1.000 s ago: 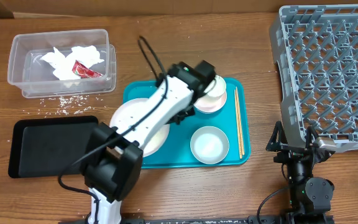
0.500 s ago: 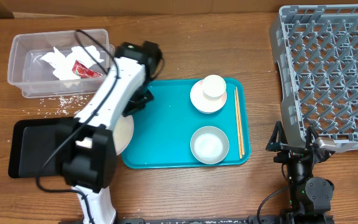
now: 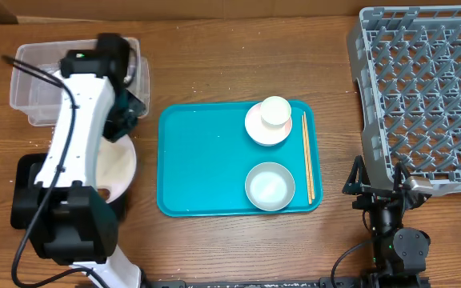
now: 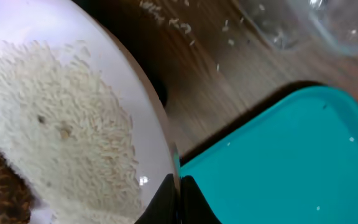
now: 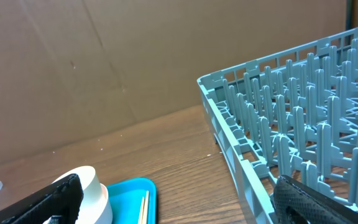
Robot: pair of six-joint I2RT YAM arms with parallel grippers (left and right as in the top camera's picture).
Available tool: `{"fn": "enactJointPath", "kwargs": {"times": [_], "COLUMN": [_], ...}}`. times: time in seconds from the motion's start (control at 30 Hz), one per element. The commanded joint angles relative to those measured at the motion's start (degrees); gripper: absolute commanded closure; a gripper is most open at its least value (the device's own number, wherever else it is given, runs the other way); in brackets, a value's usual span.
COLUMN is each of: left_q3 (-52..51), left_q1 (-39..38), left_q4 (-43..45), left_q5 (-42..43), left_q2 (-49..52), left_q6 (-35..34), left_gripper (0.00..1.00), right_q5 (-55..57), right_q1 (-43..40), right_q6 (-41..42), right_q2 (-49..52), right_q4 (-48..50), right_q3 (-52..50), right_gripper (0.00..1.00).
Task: Sort waste into correct bins and load items into the dishwasher
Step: 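Carry the plate over the black tray, then tilt the white plate with the left gripper to dump rice onto black tray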
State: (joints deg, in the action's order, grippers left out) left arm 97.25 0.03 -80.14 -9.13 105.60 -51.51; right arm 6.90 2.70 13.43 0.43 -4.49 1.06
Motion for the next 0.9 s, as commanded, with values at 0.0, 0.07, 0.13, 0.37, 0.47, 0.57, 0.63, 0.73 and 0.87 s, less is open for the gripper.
{"fn": "enactJointPath", "kwargs": {"times": [0.0, 0.07, 0.13, 0.37, 0.47, 0.57, 0.63, 0.73, 0.87], "left_q3": [1.2, 1.2, 1.2, 1.2, 1.2, 1.2, 1.2, 1.2, 1.2], "left_q1": [3.7, 5.8, 7.8, 15.0, 18.6, 21.9, 24.1, 27.6, 30.8], "left_q4": [2.5, 3.9, 4.8, 6.7, 6.7, 6.2, 5.3, 4.0, 2.6], "left_q5": [5.6, 8.2, 10.6, 21.0, 27.8, 33.8, 38.1, 43.2, 46.4], "left_q2": [-1.0, -1.0, -1.0, -1.0, -1.0, -1.0, -1.0, -1.0, -1.0], "left_q6": [5.4, 6.8, 8.4, 15.6, 20.0, 22.7, 24.8, 28.5, 31.3], "left_gripper": [0.96, 0.96, 0.96, 0.96, 0.96, 0.96, 0.96, 0.96, 0.96], "right_q5": [0.5, 0.5, 0.5, 0.5, 0.5, 0.5, 0.5, 0.5, 0.5], "right_q1": [-0.2, -0.2, -0.2, -0.2, -0.2, -0.2, -0.2, -0.2, -0.2], "right_q6": [-0.4, -0.4, -0.4, -0.4, -0.4, -0.4, -0.4, -0.4, -0.4], "right_q2": [-0.2, -0.2, -0.2, -0.2, -0.2, -0.2, -0.2, -0.2, -0.2], "right_q4": [0.3, 0.3, 0.3, 0.3, 0.3, 0.3, 0.3, 0.3, 0.3], "right_q3": [-0.6, -0.6, -0.6, -0.6, -0.6, -0.6, -0.6, -0.6, -0.6], "right_gripper": [0.00, 0.00, 0.00, 0.00, 0.00, 0.00, 0.00, 0.00, 0.00]}}
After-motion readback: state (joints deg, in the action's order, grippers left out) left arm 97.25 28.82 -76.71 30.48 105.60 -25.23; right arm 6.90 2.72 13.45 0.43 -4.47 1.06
